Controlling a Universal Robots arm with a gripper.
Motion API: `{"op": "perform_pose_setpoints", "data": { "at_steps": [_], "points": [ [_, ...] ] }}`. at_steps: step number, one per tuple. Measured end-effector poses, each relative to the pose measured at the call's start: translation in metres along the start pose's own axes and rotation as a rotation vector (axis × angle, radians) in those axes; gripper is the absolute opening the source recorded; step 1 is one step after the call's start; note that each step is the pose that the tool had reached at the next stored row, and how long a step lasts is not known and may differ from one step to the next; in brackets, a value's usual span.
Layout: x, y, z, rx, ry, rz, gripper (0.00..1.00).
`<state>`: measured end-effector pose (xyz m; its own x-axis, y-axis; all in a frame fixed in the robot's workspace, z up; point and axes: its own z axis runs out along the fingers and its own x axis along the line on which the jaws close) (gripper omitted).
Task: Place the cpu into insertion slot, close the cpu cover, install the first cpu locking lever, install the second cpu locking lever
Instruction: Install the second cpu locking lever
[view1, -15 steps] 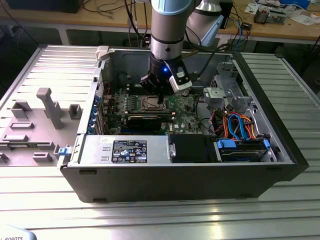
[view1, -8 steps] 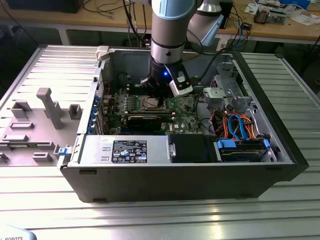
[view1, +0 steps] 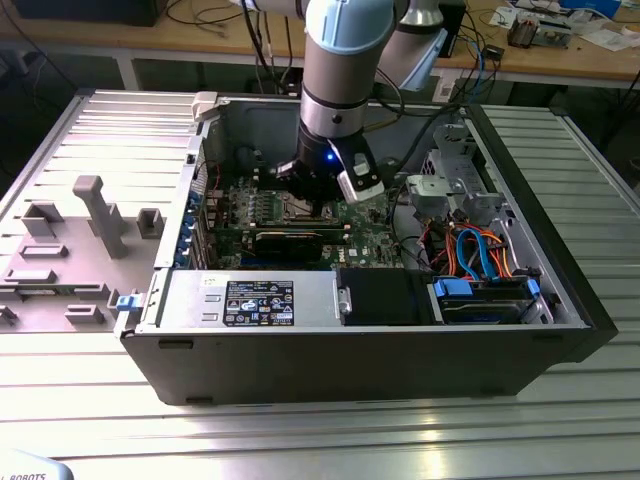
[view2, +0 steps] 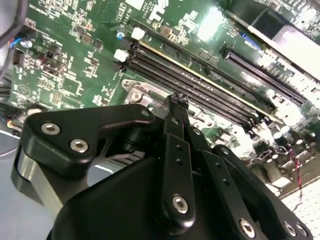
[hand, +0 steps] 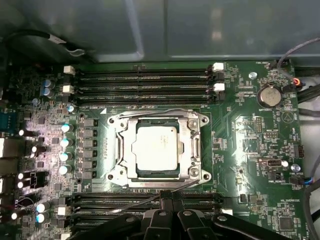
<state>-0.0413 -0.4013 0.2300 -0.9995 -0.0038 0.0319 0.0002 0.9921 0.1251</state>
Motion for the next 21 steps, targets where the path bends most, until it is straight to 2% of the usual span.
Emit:
{"op": "perform_pose_setpoints", "data": {
  "at_steps": [3, 6, 7, 10, 12, 15, 17, 19, 21],
  "points": [
    [0.0039, -0.0006, 0.0021, -0.0038, 0.0043, -0.023, 0.11],
    [0.0142, -0.0017, 0.0026, -0.0175, 0.0055, -0.034, 0.11],
    [0.0149, -0.0026, 0.0027, -0.02, 0.0058, -0.036, 0.11],
    [0.0187, -0.0056, 0.0028, -0.0243, 0.0067, -0.044, 0.11],
    [0.0248, -0.0086, 0.0026, -0.0267, 0.0071, -0.048, 0.11],
    [0.0302, -0.0107, 0.0027, -0.0293, 0.0076, -0.051, 0.11],
    [0.0364, -0.0109, 0.0032, -0.0303, 0.0079, -0.055, 0.11],
    [0.0391, -0.011, 0.0034, -0.0316, 0.0081, -0.055, 0.11],
    [0.0398, -0.0111, 0.0041, -0.0363, 0.008, -0.056, 0.11]
  ]
}}
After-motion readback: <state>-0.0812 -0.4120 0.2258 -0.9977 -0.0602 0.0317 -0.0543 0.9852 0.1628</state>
